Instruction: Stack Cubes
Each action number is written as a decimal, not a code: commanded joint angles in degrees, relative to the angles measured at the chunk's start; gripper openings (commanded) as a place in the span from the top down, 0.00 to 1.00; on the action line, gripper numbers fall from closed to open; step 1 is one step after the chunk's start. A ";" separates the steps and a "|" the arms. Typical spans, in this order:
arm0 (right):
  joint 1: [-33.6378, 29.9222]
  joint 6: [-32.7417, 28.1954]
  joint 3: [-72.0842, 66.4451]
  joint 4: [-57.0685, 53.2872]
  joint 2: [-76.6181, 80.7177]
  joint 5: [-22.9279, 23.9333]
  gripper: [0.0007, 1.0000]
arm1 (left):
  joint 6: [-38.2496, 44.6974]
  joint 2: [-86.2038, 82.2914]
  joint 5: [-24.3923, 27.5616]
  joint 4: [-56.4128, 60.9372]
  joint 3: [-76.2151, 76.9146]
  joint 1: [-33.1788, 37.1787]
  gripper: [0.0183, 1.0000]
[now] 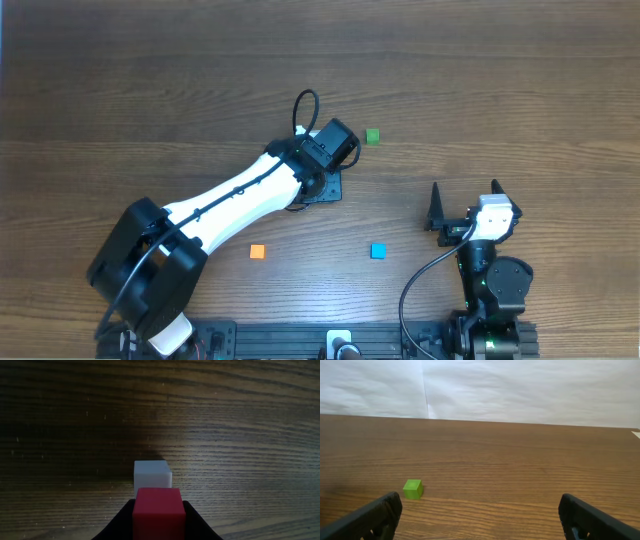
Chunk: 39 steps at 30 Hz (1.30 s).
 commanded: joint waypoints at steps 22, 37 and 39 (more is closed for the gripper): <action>-0.35 -0.24 -0.44 0.11 -0.46 -0.83 0.01 | -0.61 1.25 -3.28 0.59 -0.35 -0.31 0.96; -0.35 -0.24 -0.44 0.11 -0.46 -0.83 0.01 | -0.59 1.44 -4.26 0.66 -0.35 -0.87 0.95; -0.35 -0.24 -0.44 0.11 -0.46 -0.83 0.01 | -0.59 1.81 -4.42 0.66 -0.35 -0.87 0.95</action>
